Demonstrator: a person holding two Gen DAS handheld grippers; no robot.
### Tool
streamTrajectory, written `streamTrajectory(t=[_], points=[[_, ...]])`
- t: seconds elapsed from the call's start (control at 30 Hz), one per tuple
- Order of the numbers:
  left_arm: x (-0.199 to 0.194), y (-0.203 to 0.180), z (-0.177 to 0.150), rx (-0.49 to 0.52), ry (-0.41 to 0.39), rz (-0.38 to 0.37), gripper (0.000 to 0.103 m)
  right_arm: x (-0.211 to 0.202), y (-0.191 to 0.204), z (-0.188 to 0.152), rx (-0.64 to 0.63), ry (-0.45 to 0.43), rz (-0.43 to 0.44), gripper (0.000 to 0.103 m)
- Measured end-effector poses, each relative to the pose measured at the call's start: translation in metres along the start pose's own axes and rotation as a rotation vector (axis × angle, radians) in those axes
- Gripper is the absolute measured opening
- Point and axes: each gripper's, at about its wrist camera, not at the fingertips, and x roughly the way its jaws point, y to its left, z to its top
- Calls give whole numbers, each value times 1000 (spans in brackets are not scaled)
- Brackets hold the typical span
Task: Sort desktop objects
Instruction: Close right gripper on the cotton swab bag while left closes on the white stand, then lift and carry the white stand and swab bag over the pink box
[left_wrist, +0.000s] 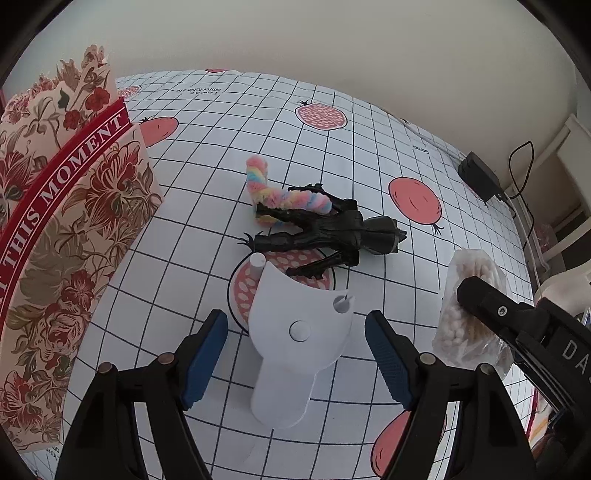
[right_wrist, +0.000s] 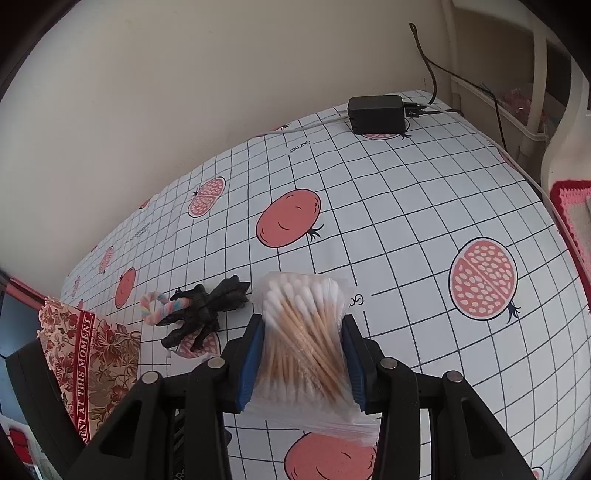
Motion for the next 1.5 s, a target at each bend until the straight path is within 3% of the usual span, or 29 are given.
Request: streamTrajectory(t=[0.17,0.8,1.5], points=[[0,-1,0,21,-10,29,60,0,0,-1,-2,4,3,44],[-7,-3,-3,4,-15,15,58,-4,5,-2,-35,0,10,44],[-132,16,28,-47,-271,-71,57,-99,56,6,-154,-207,138,44]])
